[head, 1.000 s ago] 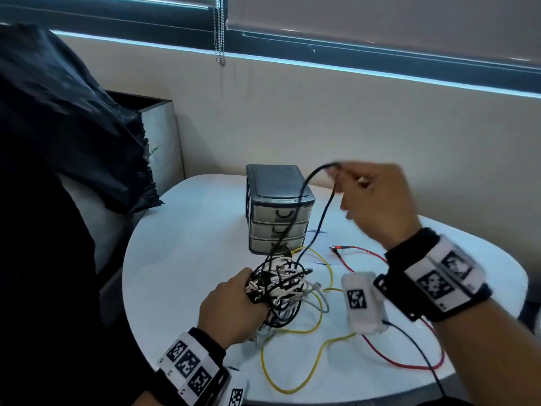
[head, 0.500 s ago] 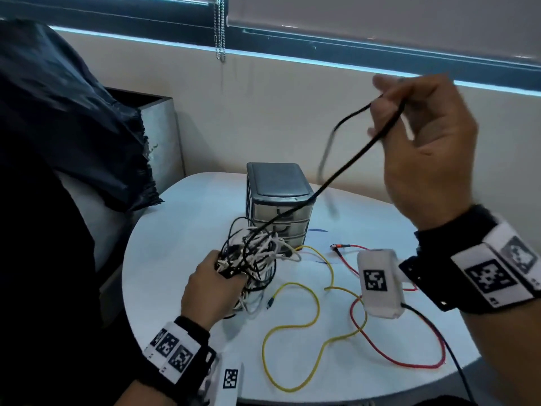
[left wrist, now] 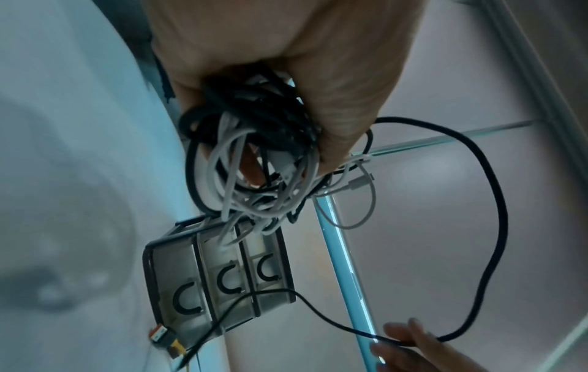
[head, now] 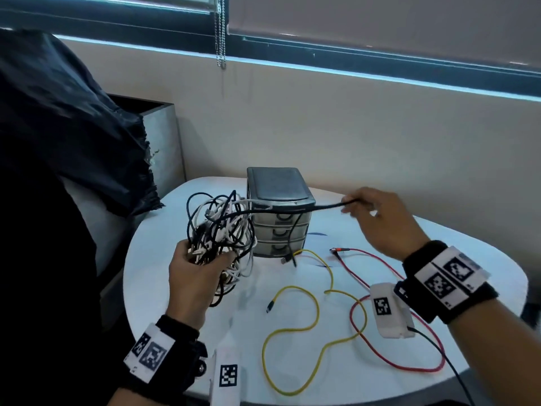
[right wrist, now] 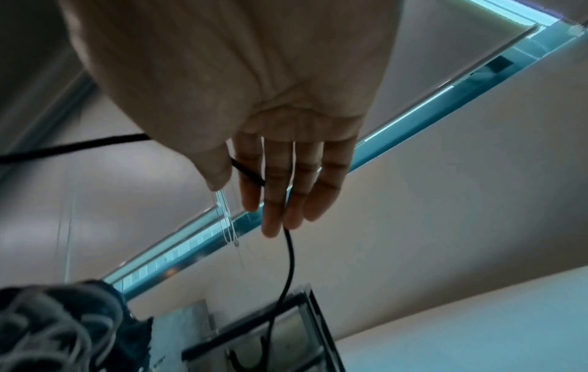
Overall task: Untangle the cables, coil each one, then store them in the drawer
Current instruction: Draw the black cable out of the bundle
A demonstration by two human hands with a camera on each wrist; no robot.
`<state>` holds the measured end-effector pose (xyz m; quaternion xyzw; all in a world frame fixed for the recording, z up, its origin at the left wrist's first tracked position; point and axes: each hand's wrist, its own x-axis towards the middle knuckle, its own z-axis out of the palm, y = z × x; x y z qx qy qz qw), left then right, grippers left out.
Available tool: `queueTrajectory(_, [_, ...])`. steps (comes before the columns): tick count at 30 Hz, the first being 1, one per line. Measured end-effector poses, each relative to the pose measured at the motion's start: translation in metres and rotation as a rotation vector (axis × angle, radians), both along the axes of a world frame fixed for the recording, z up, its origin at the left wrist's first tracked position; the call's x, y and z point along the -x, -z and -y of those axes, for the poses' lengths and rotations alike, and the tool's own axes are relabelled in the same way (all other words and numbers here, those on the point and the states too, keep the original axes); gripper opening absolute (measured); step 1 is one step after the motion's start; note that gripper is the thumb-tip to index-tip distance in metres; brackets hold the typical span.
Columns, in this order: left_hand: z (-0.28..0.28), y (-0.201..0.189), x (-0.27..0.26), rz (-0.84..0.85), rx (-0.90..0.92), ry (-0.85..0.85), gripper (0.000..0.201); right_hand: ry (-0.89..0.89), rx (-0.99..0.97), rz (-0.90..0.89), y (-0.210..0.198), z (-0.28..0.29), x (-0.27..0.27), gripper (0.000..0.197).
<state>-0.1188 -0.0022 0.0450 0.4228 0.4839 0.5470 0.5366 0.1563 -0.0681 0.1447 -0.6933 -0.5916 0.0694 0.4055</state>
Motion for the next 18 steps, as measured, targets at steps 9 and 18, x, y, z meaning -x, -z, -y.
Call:
queueTrajectory(9, [0.009,-0.001,-0.014,-0.168,-0.170,0.075,0.057,-0.275,0.422,-0.346,0.011,0.015,0.044,0.032])
queueTrajectory(18, [0.014,0.005,-0.019,-0.280,-0.193,0.121,0.060,-0.351,0.128,-0.462,-0.006,0.028,0.076,0.015])
